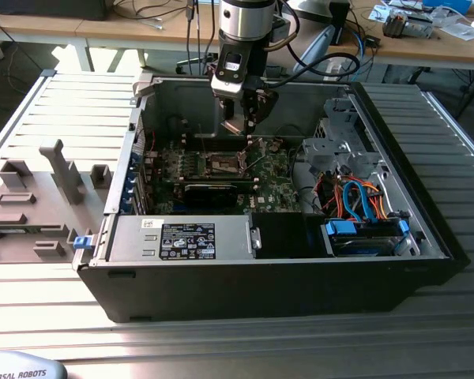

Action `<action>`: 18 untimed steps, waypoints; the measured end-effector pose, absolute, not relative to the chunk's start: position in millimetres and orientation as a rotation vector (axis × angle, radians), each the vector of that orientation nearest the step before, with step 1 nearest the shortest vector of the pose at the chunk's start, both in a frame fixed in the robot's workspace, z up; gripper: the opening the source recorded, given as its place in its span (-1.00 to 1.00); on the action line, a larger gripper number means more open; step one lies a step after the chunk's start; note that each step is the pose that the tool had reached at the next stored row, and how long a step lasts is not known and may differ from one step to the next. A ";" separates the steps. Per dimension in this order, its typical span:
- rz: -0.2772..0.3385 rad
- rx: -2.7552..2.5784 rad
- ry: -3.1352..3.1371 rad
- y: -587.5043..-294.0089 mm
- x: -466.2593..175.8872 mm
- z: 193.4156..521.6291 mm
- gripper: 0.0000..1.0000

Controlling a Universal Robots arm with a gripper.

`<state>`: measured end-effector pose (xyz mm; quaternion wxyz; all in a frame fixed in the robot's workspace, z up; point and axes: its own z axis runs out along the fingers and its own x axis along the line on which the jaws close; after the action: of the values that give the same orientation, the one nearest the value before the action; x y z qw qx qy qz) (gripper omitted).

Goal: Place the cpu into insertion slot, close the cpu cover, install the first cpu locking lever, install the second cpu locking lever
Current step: 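Place the cpu into insertion slot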

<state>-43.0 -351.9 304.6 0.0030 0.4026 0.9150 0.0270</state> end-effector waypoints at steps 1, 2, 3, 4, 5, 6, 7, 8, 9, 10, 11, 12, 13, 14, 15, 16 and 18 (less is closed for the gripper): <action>0.085 1.263 2.869 -351.9 -43.0 304.6 0.08; 0.085 1.265 2.868 -351.9 -43.0 304.6 0.08; 0.085 1.266 2.868 -351.9 -43.0 304.6 0.08; 0.085 1.266 2.867 -351.9 -43.0 304.6 0.08; 0.085 1.267 2.867 -351.9 -43.0 304.6 0.08; 0.085 1.268 2.866 -351.9 -43.0 304.6 0.08; 0.085 1.269 2.866 -351.9 -43.0 304.6 0.08; 0.085 1.269 2.866 -351.9 -43.0 304.6 0.08; 0.085 1.270 2.865 -351.9 -43.0 304.6 0.08; 0.085 1.271 2.865 -351.9 -43.0 304.6 0.08; 0.085 1.272 2.865 -351.9 -43.0 304.6 0.08; 0.085 1.272 2.864 -351.9 -43.0 304.6 0.08; 0.085 1.273 2.864 -351.9 -43.0 304.6 0.08; 0.085 1.274 2.864 -351.9 -43.0 304.6 0.08; 0.085 1.275 2.863 -351.9 -43.0 304.6 0.08; 0.085 1.275 2.863 -351.9 -43.0 304.6 0.08; 0.085 1.276 2.862 -351.9 -43.0 304.6 0.08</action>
<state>-43.0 -351.9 304.6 0.0031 0.4071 0.9130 0.0270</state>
